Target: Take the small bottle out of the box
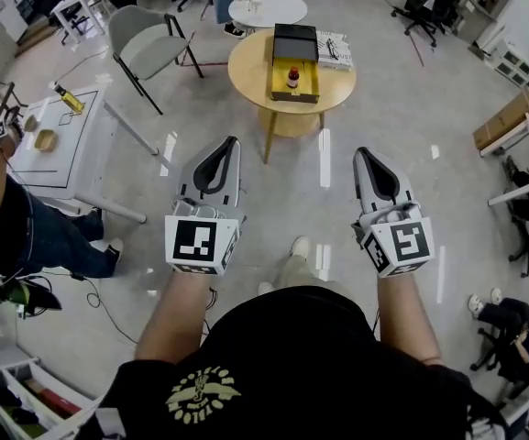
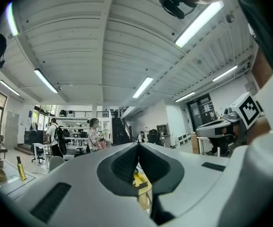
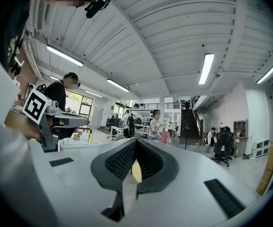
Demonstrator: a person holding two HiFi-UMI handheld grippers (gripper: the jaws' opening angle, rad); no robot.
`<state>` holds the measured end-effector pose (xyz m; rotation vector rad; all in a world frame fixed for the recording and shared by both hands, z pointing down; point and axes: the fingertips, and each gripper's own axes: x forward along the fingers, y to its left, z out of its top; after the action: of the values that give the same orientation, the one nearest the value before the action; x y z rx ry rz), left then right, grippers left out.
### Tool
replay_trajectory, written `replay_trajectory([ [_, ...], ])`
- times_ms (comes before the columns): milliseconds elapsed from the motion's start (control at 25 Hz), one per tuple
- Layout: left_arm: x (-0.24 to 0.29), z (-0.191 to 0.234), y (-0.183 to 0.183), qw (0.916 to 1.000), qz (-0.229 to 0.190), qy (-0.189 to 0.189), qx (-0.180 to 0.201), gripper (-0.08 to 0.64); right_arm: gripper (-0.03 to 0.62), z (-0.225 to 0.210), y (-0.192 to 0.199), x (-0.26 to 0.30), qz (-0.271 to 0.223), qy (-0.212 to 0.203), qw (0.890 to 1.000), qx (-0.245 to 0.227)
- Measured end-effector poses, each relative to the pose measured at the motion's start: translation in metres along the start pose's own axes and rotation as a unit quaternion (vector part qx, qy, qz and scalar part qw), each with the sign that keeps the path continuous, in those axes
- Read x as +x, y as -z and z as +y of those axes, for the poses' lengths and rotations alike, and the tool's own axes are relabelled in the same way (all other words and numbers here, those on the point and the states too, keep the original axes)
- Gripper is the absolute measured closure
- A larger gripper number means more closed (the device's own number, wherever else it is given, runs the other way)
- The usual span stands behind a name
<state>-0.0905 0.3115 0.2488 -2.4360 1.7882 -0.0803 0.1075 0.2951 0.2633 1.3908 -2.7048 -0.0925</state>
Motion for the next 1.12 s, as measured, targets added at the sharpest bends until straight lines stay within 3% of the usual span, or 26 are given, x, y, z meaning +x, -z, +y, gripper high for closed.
replay_trajectory([
  [1120, 0.120, 0.015, 0.031, 0.9996, 0.025, 0.005, -0.009, 0.545, 0.578, -0.079, 0.023, 0.092, 0.019, -0.020, 1.000, 0.009],
])
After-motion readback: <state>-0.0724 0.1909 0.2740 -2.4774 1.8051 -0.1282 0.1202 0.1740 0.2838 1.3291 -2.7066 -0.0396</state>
